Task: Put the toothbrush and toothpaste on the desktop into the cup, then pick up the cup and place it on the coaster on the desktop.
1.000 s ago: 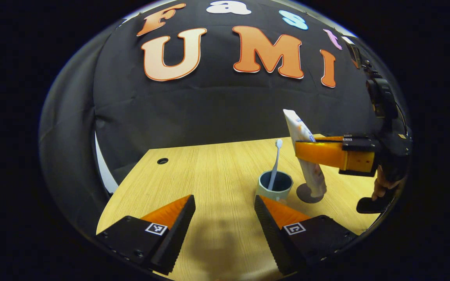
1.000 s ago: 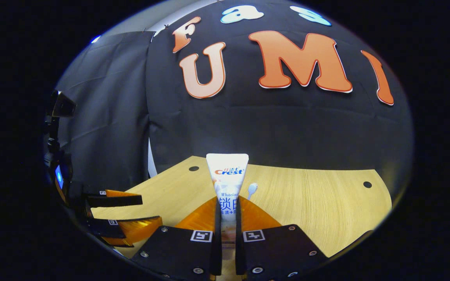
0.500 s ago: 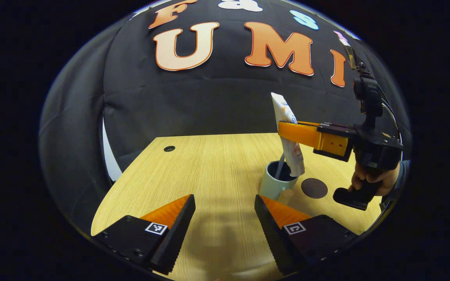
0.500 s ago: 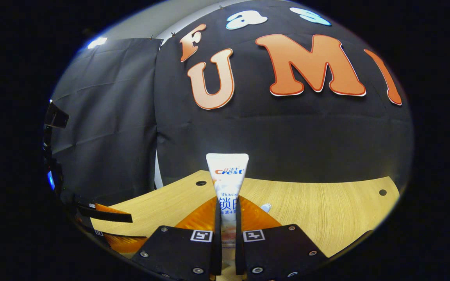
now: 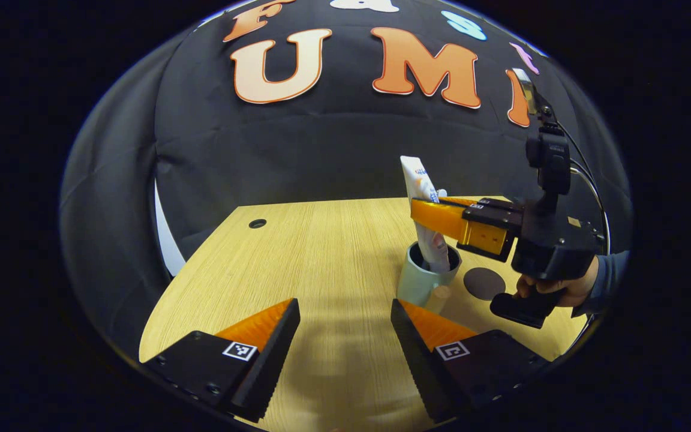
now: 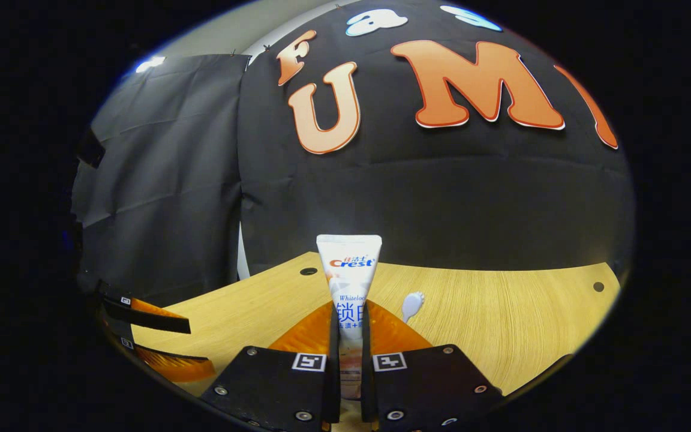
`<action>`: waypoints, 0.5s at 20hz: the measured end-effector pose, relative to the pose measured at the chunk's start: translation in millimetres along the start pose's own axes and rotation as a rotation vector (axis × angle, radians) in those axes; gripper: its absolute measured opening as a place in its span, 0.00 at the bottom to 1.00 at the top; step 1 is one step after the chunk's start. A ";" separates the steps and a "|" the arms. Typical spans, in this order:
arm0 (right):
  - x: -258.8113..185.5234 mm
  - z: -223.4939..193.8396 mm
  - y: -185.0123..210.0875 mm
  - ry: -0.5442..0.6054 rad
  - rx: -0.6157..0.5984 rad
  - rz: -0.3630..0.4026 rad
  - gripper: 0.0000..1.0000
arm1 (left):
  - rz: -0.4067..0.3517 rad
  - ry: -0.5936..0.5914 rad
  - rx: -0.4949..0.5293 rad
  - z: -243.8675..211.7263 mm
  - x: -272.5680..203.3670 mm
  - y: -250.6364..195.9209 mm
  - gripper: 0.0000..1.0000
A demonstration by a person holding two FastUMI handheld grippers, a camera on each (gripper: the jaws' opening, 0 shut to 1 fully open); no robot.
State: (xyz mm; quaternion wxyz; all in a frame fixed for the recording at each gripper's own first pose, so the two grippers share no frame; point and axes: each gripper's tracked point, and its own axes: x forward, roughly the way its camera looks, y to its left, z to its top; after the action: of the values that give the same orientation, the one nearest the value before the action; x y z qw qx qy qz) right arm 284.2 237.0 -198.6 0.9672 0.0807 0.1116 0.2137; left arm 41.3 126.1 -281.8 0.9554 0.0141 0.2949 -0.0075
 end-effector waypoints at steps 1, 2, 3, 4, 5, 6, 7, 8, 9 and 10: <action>1.1 -3.6 -2.0 0.004 0.002 -0.004 0.14 | 0.000 -0.001 0.006 1.6 1.7 -0.7 0.92; 1.1 -7.4 -3.5 0.011 0.000 -0.010 0.15 | -0.002 0.000 0.010 1.7 1.8 -2.1 0.92; 2.0 -10.9 -5.4 0.019 -0.004 -0.013 0.15 | -0.004 0.002 0.015 2.7 2.6 -4.0 0.92; 1.1 -16.1 -7.5 0.033 -0.009 -0.019 0.16 | -0.007 0.004 0.019 1.0 1.6 -5.6 0.92; 1.9 -19.9 -8.3 0.048 -0.007 -0.020 0.17 | -0.010 0.004 0.023 1.6 1.5 -7.2 0.92; 0.9 -24.4 -9.1 0.066 -0.002 -0.023 0.18 | -0.011 0.005 0.027 0.6 1.7 -8.8 0.92; -1.3 -25.0 -8.6 0.077 0.002 -0.023 0.19 | -0.011 0.006 0.030 0.9 2.4 -10.7 0.92; -0.6 -27.7 -8.0 0.090 -0.002 -0.027 0.20 | -0.011 0.006 0.031 1.0 1.8 -10.6 0.92; -1.0 -29.8 -7.3 0.105 -0.011 -0.032 0.21 | -0.011 0.008 0.031 0.7 2.7 -11.5 0.92; -3.3 -34.8 -6.7 0.128 -0.020 -0.034 0.22 | -0.011 0.010 0.030 0.9 2.0 -13.4 0.92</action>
State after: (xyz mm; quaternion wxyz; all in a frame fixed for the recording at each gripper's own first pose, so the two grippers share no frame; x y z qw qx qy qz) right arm 275.3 233.3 -232.8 0.9623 0.0555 0.1723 0.2031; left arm 43.1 112.7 -282.5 0.9536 0.0270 0.2995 -0.0170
